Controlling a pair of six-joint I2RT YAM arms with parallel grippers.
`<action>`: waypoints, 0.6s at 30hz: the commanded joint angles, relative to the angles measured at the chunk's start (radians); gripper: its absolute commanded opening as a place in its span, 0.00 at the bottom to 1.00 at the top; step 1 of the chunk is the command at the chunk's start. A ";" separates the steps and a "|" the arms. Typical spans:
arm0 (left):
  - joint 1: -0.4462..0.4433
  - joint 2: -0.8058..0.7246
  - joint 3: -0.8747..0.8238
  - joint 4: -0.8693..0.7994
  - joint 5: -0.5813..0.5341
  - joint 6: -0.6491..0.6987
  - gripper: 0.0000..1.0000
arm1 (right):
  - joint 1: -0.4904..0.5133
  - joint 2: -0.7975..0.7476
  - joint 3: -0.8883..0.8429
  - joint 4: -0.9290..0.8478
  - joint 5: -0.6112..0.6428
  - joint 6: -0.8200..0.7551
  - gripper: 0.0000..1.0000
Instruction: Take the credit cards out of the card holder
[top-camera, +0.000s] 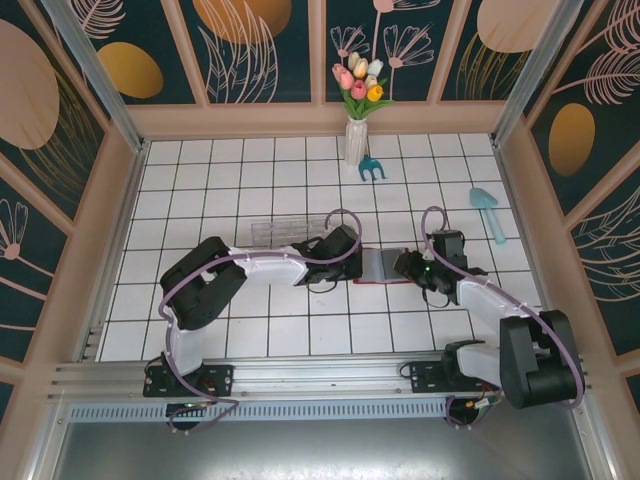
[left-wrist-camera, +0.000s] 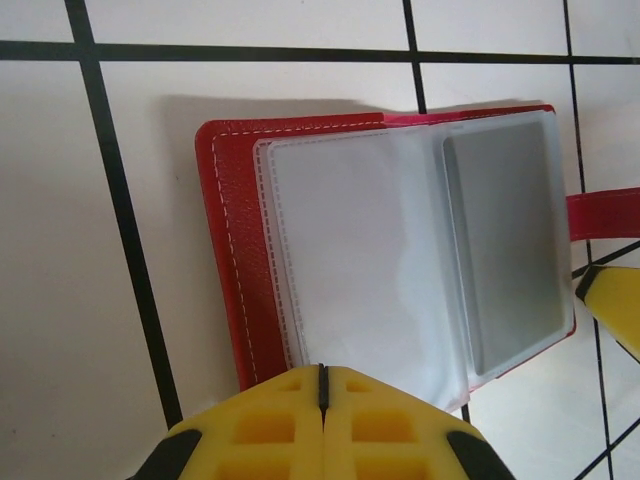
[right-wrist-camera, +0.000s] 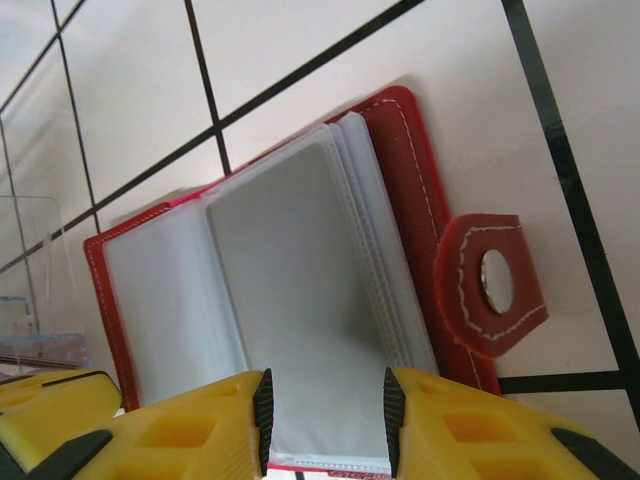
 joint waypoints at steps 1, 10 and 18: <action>-0.004 0.024 0.029 -0.033 -0.002 -0.007 0.00 | -0.002 0.024 0.025 0.013 0.005 -0.033 0.37; -0.004 0.030 0.028 -0.042 -0.002 -0.009 0.00 | 0.017 0.034 0.040 -0.026 0.081 -0.051 0.37; -0.003 0.027 0.023 -0.041 -0.004 -0.011 0.00 | 0.041 0.039 0.045 -0.039 0.103 -0.062 0.36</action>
